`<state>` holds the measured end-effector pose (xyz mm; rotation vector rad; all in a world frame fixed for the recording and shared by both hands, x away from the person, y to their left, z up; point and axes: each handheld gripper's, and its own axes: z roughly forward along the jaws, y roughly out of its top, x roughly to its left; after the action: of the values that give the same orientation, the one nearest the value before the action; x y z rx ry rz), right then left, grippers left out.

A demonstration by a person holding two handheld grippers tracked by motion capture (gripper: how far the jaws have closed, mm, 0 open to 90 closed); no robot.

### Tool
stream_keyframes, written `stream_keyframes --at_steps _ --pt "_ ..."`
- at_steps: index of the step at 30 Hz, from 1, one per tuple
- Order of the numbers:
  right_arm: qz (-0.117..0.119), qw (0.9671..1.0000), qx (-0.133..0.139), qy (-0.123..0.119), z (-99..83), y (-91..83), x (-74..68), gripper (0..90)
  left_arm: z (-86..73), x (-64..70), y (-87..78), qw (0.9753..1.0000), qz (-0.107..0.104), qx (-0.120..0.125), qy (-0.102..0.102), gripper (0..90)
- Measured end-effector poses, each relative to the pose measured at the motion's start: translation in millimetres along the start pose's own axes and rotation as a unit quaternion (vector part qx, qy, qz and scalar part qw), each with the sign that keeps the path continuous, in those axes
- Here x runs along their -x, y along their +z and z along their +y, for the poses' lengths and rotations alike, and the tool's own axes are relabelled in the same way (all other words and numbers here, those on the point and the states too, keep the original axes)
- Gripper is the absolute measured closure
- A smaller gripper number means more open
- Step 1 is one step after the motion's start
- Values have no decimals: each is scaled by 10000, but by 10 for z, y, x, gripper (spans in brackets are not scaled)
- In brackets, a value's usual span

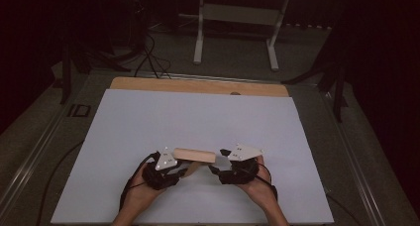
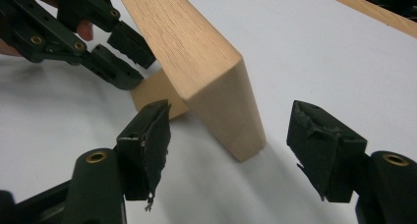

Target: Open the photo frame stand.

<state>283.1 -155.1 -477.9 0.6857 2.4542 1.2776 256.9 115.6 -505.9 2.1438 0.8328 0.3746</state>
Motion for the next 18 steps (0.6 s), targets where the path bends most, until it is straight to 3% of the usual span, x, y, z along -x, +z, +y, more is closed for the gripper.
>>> stream_keyframes --at_steps 13,18 --pt "148 9999 -34 -9 -26 -41 68 333 -7 -9 -48 9999 -146 3 39 666" --pt "147 9999 -44 13 -40 -62 97 338 -18 11 -60 9996 -253 -26 150 676"
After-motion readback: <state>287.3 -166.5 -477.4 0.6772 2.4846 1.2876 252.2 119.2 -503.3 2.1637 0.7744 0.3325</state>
